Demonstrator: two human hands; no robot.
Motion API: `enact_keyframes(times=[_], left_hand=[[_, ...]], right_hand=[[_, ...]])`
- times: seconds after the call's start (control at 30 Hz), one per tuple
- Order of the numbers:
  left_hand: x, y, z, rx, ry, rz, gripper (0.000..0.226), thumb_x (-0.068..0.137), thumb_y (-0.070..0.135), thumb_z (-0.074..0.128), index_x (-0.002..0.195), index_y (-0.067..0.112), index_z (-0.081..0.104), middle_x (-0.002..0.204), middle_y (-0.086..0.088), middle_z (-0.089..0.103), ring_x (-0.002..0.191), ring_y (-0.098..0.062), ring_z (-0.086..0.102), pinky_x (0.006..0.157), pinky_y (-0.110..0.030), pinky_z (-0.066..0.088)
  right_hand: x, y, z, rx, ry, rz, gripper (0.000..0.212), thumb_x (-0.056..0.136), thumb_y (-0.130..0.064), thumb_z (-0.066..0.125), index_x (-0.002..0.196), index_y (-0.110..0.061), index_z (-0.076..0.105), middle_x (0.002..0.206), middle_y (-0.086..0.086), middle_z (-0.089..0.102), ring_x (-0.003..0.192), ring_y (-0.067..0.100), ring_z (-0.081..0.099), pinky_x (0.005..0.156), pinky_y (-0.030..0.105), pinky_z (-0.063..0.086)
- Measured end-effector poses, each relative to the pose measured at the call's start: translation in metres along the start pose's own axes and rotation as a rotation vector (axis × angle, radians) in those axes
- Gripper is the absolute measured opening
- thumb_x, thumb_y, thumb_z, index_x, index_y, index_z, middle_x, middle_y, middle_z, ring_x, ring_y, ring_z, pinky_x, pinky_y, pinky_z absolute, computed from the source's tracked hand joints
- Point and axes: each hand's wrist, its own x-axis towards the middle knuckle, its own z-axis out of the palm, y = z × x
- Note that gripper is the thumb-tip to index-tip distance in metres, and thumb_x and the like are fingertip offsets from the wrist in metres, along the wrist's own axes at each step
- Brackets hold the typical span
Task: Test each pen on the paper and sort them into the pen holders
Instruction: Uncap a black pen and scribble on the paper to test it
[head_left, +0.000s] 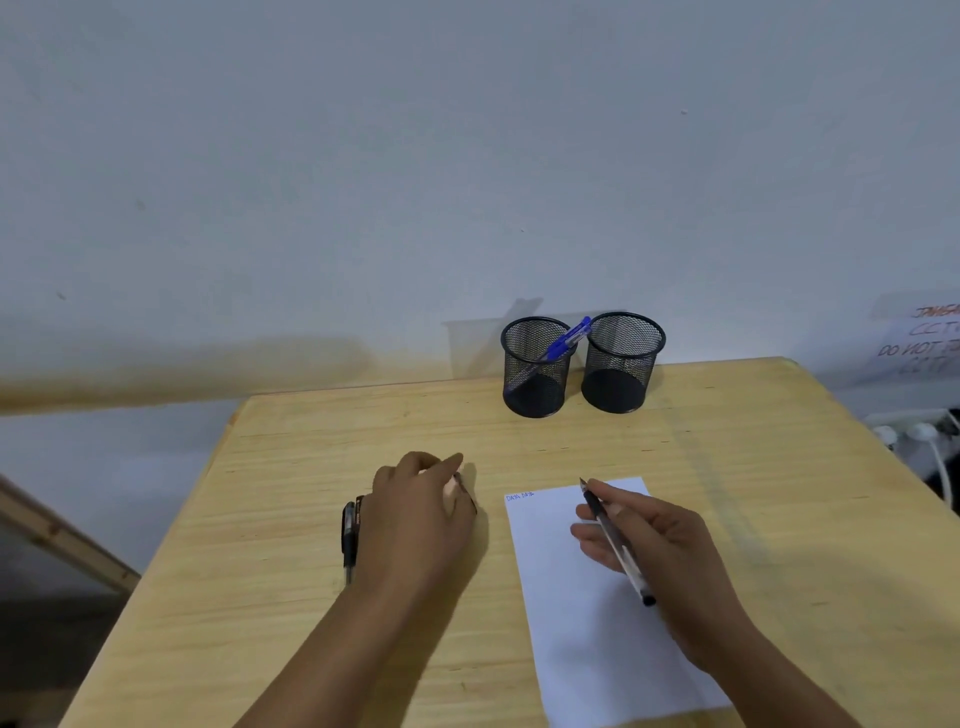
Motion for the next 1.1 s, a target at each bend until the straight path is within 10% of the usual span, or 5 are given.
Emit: enact_keyframes(times=[0.43,0.8,1.1], left_hand=[[-0.058,0.003,0.044,0.101,-0.122,0.412,0.056,0.081,0.066,0.050,0.127,0.034,0.055,0.140,0.014,0.051,0.124,-0.018,0.041,0.095,-0.038,0.041],[-0.056,0.006,0.042,0.059,-0.114,0.377,0.059,0.075,0.068,0.055,0.125,0.036,0.058,0.136,0.016,0.052,0.126,-0.020,0.040,0.097,-0.032,0.029],[-0.053,0.010,0.038,0.080,-0.199,0.344,0.068,0.076,0.069,0.049,0.134,0.035,0.048,0.151,0.017,0.036,0.131,-0.017,0.030,0.106,-0.035,0.027]], right_hand=[[0.015,0.012,0.004,-0.361,0.152,-0.122,0.012,0.091,-0.025,0.066,0.088,-0.036,0.070,0.074,-0.011,0.076,0.073,0.002,0.072,0.075,0.029,0.056],[0.044,0.013,0.020,-0.508,0.121,-0.223,0.009,0.085,-0.018,0.071,0.090,-0.025,0.071,0.083,-0.019,0.070,0.082,-0.014,0.063,0.066,-0.002,0.044],[0.051,0.024,0.020,-0.572,0.165,-0.220,0.005,0.086,-0.027,0.070,0.086,-0.028,0.065,0.074,-0.019,0.068,0.078,-0.011,0.063,0.066,0.008,0.044]])
